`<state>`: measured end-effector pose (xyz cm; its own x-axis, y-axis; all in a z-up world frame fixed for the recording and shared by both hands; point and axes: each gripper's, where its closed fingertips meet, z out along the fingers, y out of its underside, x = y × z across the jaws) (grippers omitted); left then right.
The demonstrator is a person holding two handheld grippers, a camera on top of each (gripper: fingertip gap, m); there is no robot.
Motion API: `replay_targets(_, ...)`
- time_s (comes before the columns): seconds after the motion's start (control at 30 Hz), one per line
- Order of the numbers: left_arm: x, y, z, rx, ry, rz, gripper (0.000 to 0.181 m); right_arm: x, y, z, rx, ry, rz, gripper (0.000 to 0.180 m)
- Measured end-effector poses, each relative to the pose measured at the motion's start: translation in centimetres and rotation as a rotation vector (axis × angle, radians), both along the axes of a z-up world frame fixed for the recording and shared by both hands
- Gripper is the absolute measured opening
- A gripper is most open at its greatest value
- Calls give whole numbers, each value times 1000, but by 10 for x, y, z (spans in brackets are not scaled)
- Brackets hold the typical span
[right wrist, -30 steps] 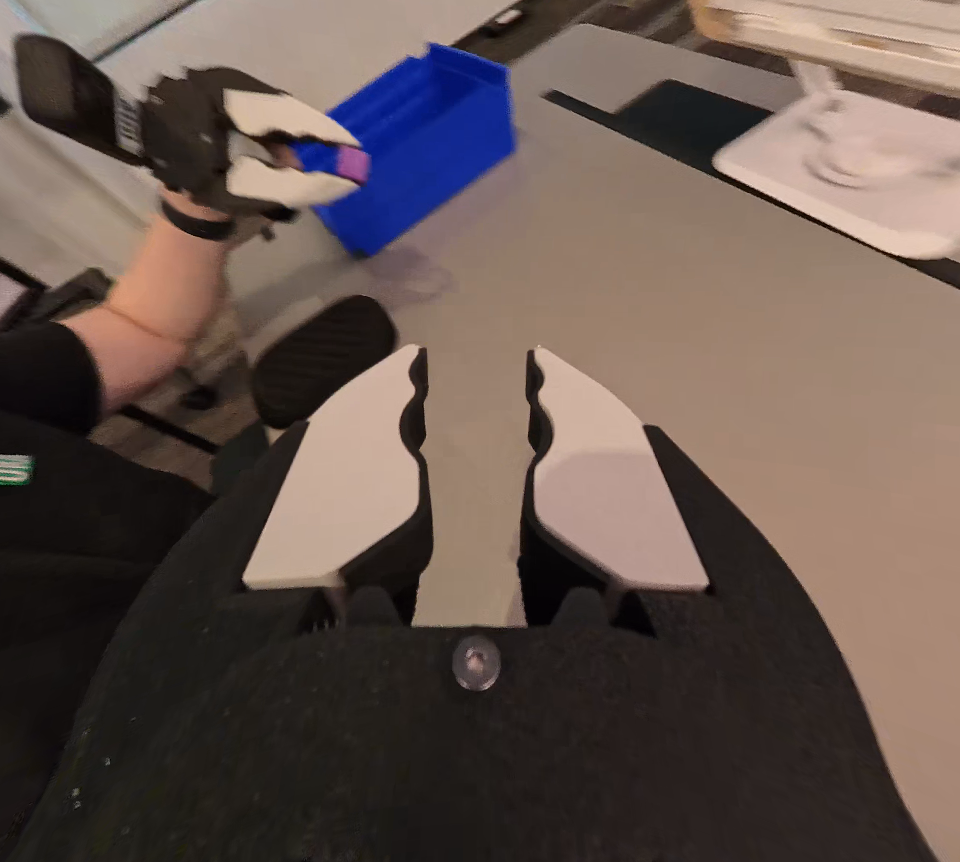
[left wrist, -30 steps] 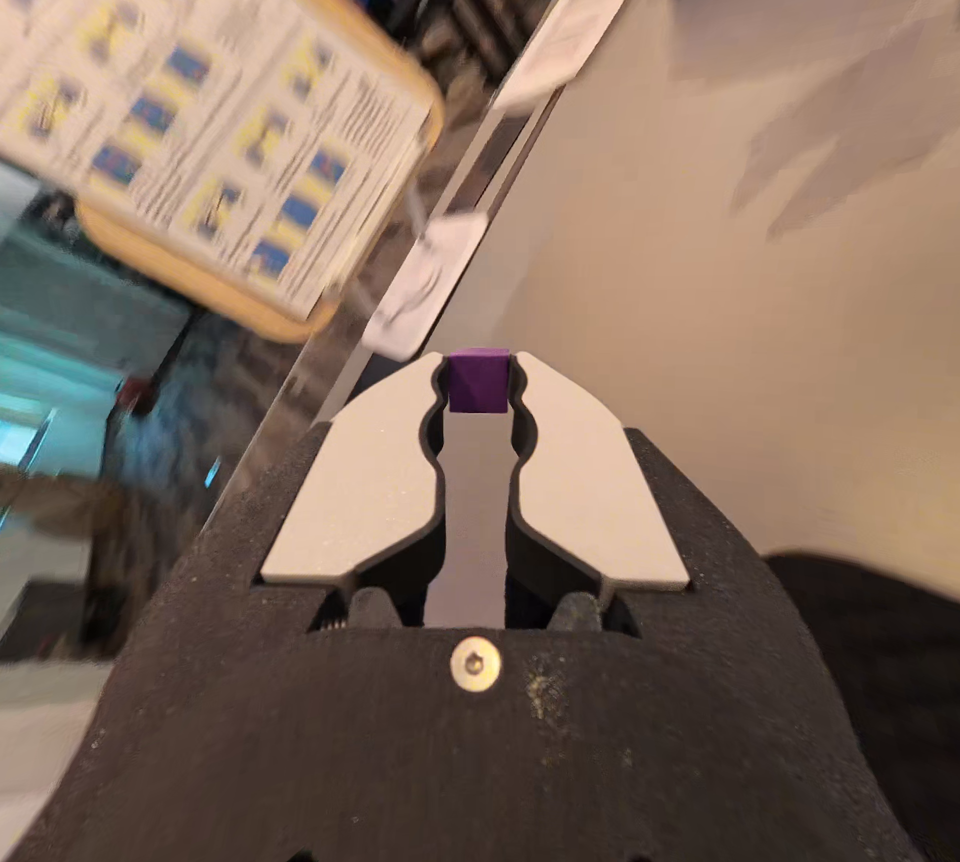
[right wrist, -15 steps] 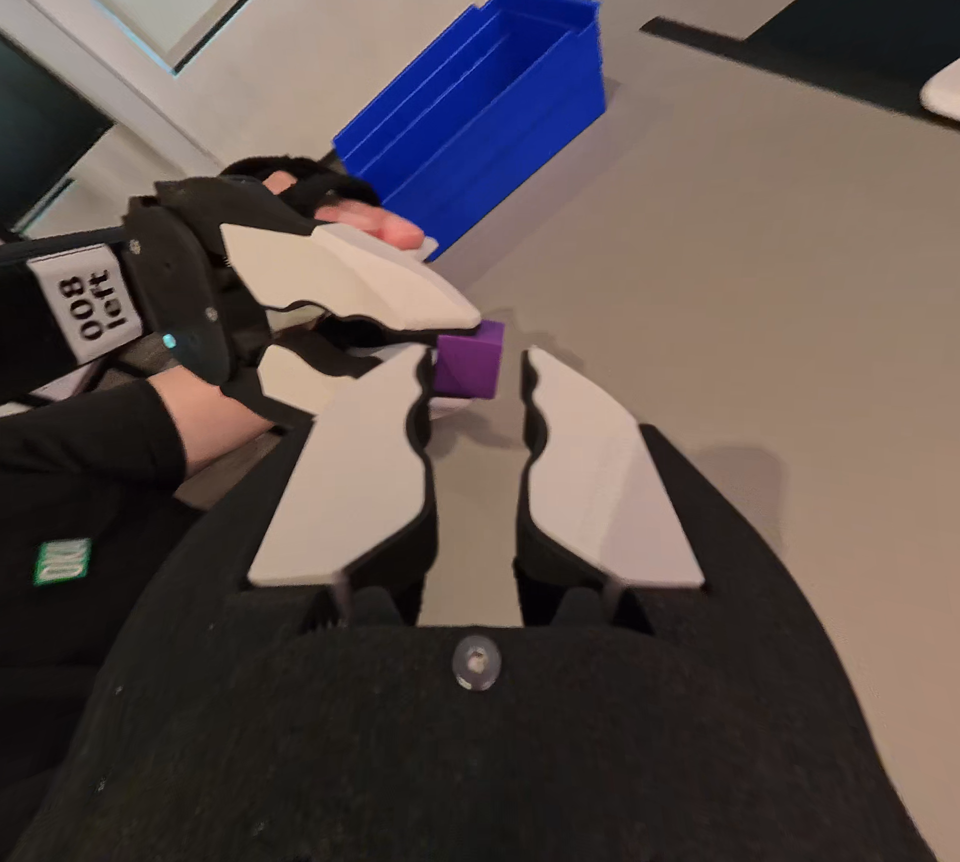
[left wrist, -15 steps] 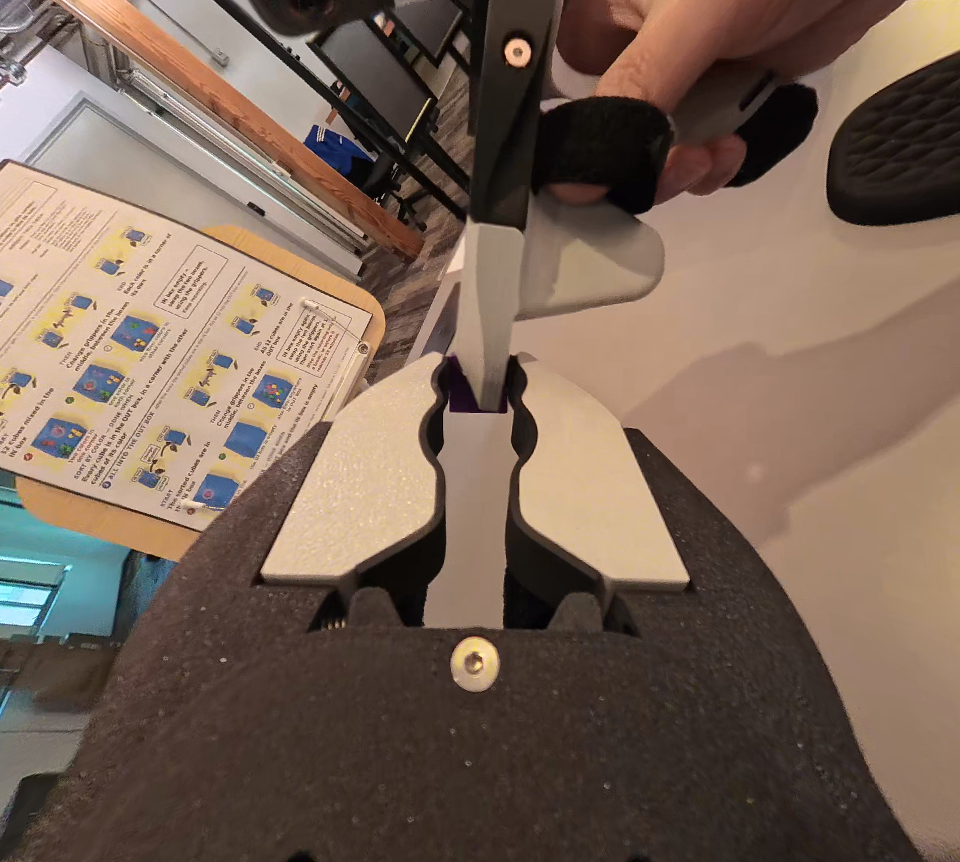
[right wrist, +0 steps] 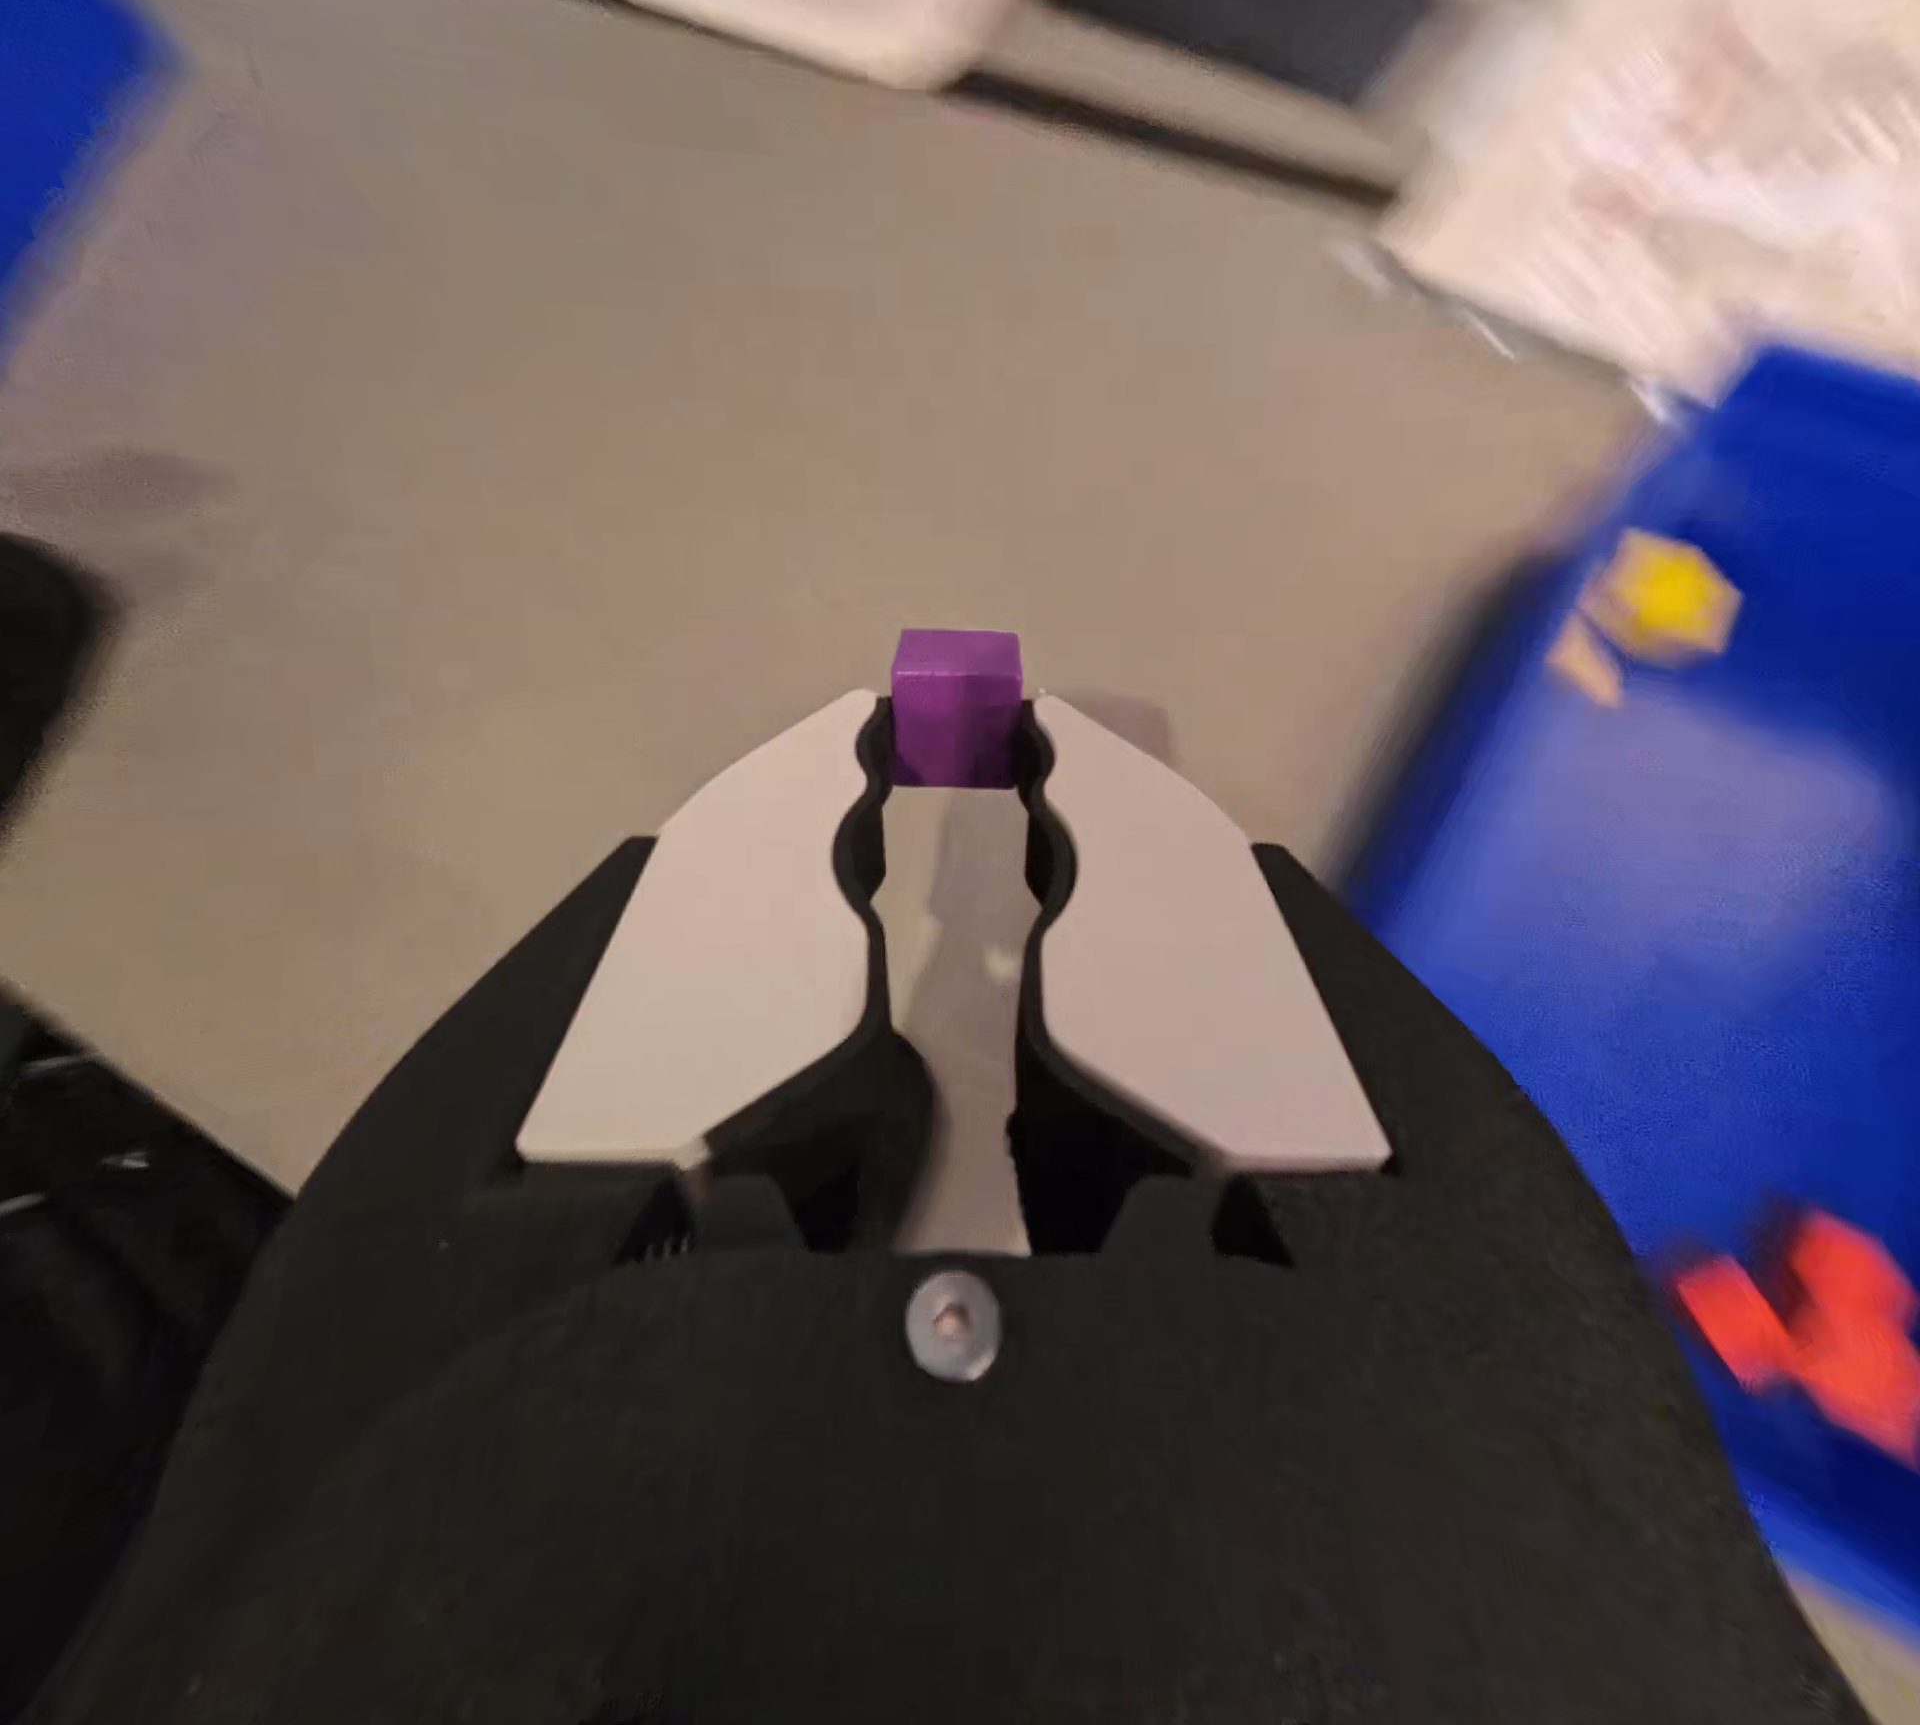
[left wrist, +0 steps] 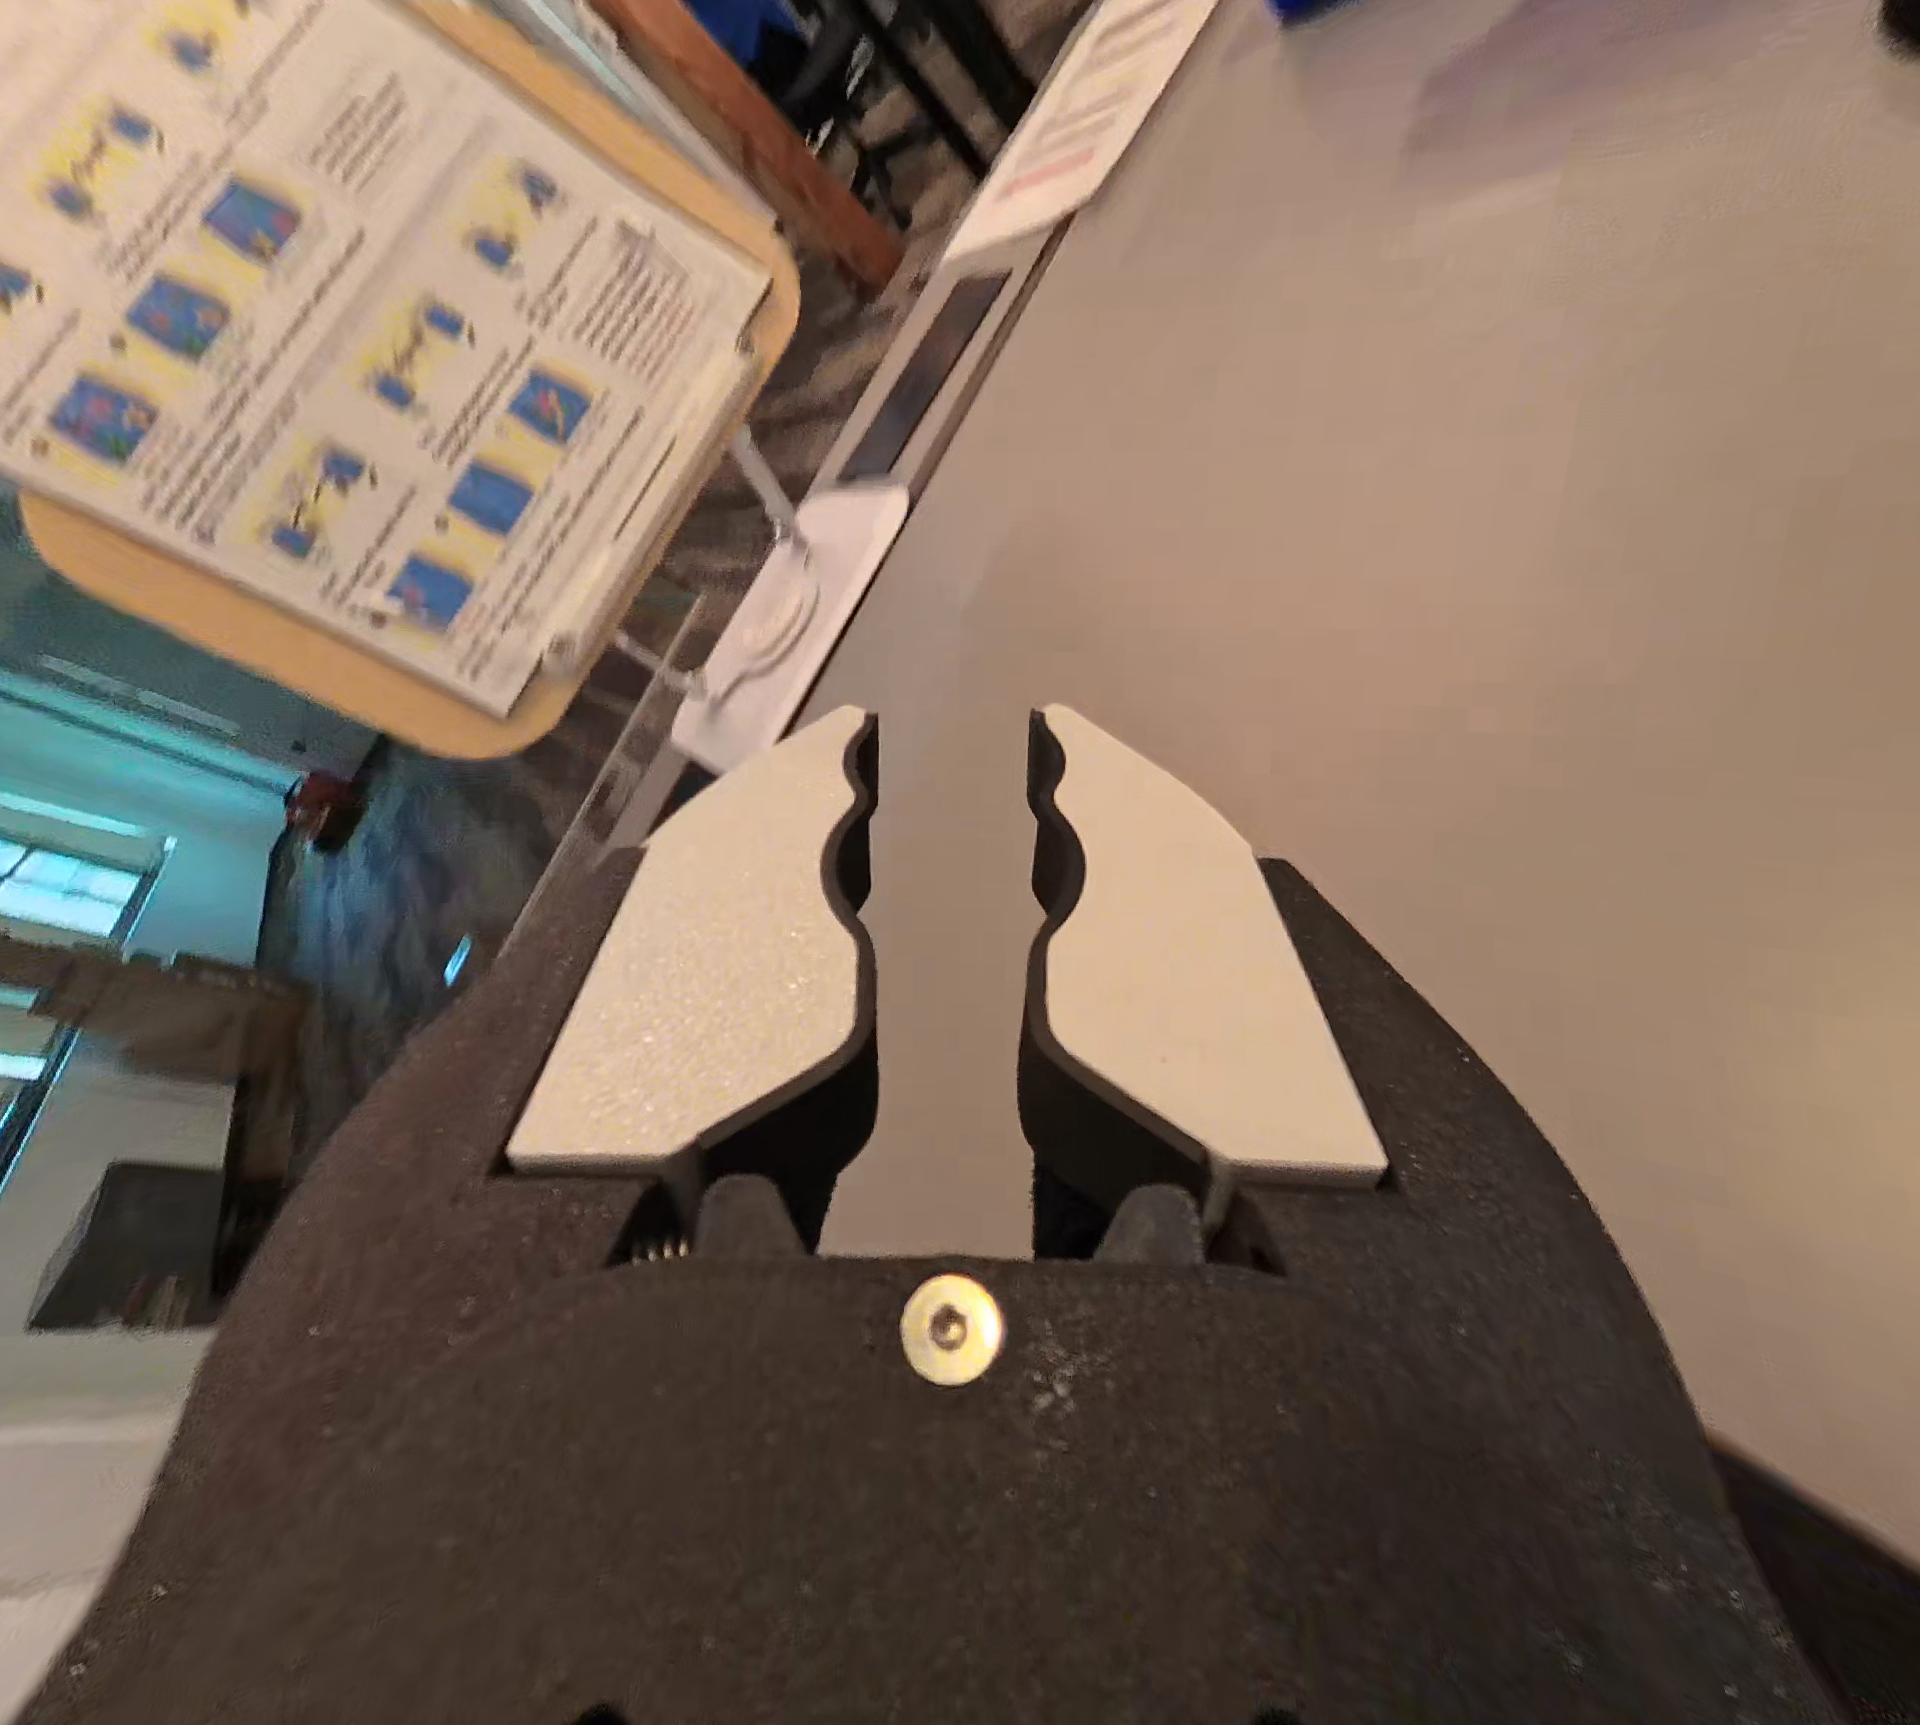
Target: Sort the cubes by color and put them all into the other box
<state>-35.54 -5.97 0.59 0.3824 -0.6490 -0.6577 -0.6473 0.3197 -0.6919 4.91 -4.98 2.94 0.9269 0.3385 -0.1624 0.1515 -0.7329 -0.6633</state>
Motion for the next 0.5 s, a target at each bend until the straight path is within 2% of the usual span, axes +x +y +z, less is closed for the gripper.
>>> replay_targets(0.07,-26,2,-11,-24,23,53,26,80,-19,-34,-187,-99,-145,22)
replay_targets(0.17,-48,2,-20,-70,23,106,25,141,-48,-79,-394,-104,-250,22)
replay_targets(0.33,-53,1,-28,-93,46,130,25,151,-75,-144,-639,-59,-202,22)
replay_targets(0.5,-54,4,-31,-107,82,149,26,132,-75,-159,-715,49,-141,22)
